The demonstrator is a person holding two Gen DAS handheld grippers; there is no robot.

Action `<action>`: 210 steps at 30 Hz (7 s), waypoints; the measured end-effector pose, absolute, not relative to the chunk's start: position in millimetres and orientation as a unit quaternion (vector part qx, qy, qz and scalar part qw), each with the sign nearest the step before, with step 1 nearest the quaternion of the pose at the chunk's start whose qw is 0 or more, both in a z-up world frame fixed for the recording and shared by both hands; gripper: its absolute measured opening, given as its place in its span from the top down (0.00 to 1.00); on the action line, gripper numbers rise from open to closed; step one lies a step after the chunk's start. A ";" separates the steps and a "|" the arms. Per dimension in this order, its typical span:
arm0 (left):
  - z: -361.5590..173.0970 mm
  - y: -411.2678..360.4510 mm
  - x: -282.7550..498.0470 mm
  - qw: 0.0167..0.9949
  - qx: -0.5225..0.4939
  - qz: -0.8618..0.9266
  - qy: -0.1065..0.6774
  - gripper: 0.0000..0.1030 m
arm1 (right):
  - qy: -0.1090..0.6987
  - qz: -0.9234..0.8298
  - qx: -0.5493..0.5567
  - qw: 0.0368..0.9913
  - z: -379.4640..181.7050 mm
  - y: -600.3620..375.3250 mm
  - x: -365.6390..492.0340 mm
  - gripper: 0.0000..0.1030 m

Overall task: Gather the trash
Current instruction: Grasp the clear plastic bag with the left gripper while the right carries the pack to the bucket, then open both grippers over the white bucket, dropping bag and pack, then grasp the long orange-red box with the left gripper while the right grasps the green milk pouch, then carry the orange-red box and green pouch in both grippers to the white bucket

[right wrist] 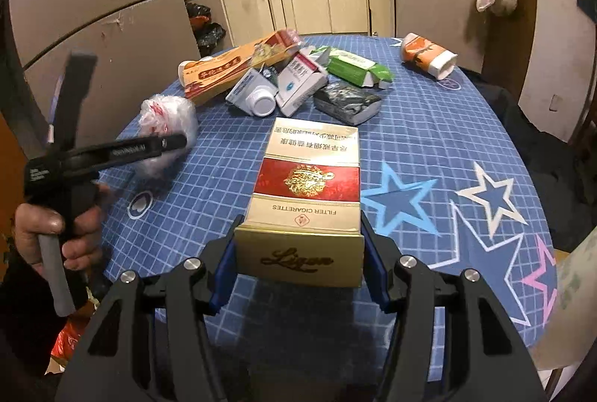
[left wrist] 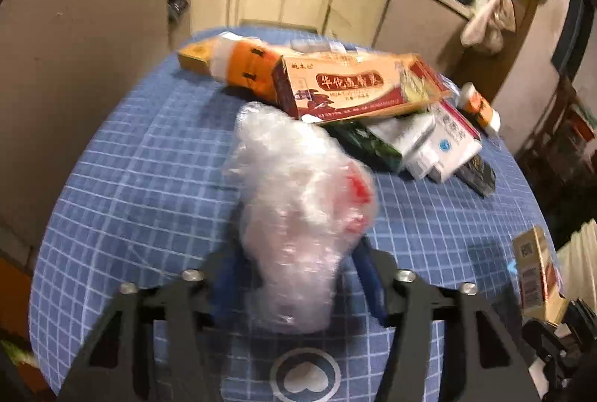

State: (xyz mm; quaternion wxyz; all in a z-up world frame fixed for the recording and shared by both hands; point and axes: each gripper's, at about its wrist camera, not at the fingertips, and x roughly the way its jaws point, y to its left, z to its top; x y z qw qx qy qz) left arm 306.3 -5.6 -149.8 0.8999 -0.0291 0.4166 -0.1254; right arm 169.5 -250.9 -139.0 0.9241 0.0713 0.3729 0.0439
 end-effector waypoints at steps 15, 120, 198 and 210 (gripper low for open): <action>-119.6 -6.4 231.7 0.894 -0.023 -0.198 0.400 0.73 | 0.341 0.063 0.074 0.935 -124.3 -255.8 151.9 0.47; -115.4 -62.7 397.1 0.834 0.270 -0.352 0.327 0.11 | 0.338 0.062 0.057 0.937 -121.8 -296.6 215.1 0.35; -112.9 3.5 254.2 0.915 0.044 -0.160 0.368 0.33 | 0.315 0.095 0.014 0.944 -92.4 -238.4 192.7 0.28; -92.6 -19.0 244.6 0.933 0.065 -0.100 0.338 0.33 | 0.291 0.078 0.007 0.954 -84.4 -249.2 173.0 0.28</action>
